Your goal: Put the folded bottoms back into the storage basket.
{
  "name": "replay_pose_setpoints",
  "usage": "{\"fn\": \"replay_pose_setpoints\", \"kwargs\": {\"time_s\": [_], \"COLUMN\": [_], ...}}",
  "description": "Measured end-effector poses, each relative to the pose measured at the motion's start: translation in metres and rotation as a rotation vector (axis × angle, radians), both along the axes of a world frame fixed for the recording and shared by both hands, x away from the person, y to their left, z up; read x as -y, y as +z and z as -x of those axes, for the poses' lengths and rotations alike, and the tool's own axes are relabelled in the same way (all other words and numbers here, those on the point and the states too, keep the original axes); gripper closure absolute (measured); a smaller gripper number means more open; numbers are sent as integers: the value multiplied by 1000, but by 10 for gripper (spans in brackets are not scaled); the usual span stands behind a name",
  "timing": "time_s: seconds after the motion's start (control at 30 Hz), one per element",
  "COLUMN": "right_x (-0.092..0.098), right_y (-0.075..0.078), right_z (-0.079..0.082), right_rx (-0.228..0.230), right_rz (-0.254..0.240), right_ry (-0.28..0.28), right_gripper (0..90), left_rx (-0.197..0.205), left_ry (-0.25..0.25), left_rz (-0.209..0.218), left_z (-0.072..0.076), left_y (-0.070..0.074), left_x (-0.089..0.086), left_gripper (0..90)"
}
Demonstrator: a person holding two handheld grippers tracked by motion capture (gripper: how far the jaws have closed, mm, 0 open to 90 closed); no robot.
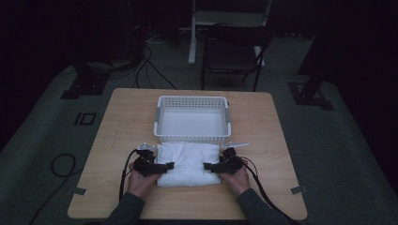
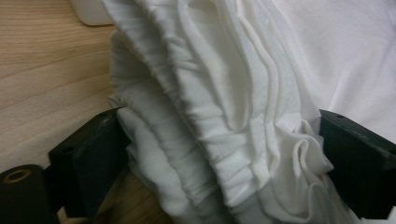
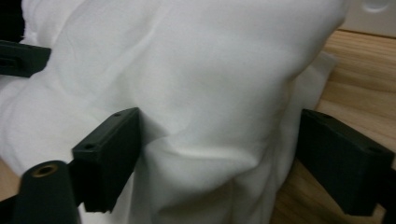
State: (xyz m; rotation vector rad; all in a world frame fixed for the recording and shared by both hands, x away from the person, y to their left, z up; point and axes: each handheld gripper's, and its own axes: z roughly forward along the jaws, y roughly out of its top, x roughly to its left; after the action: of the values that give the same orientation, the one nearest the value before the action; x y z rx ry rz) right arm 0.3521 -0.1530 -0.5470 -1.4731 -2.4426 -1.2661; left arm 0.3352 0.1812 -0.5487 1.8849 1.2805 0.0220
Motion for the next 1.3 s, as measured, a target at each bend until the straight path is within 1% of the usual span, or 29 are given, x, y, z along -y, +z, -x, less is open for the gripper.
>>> {"fn": "replay_pose_setpoints", "kwargs": {"time_s": [0.03, 0.07, 0.1, 0.2, 0.33, 0.43, 0.5, 0.53, 0.63, 0.73, 0.87, 0.97, 1.13, 1.2, 1.3], "right_x": [0, 1, 1, 2, 1, 3, 3, 3, 4, 4, 4, 3, 2, 2, 1], "right_y": [0, -1, -1, -2, -3, -3, -3, -3, -3, -1, 2, 4, 7, 9, 10], "right_z": [0, 0, -1, -1, -2, -4, -5, -5, -7, -6, -4, -2, 2, 4, 5], "right_rx": [-2, -11, -16, -25, -33, -53, -65, -72, -70, -51, -21, -9, 27, 39, 50], "right_rz": [-9, -27, -37, -50, -67, -89, -94, -97, -100, -93, -86, -81, -68, -63, -61], "right_ry": [5, 12, 14, 19, 25, 34, 40, 45, 69, 85, 88, 84, 79, 78, 75], "right_gripper": [197, 219, 234, 268, 335, 371, 400, 420, 471, 525, 591, 612, 626, 629, 632], "left_rx": [-3, -10, -23, -43, -47, -50, -39, -31, -2, 17, 48, 63, 86, 98, 105], "left_ry": [-7, -12, -23, -48, -60, -62, -65, -67, -74, -78, -78, -84, -85, -83, -76], "left_rz": [14, 19, 34, 61, 74, 83, 78, 68, 36, 21, -14, -26, -39, -50, -62], "left_z": [0, -1, -1, -3, -4, -5, -4, -3, -1, 1, 4, 6, 8, 10, 12], "left_y": [0, 0, 0, -1, -2, -2, -1, 0, 4, 5, 9, 10, 12, 14, 17], "left_x": [0, -1, -2, -3, -2, -2, -1, -1, 3, 4, 8, 8, 8, 9, 11], "left_gripper": [148, 151, 178, 256, 310, 340, 373, 392, 438, 471, 511, 526, 539, 546, 554]}}
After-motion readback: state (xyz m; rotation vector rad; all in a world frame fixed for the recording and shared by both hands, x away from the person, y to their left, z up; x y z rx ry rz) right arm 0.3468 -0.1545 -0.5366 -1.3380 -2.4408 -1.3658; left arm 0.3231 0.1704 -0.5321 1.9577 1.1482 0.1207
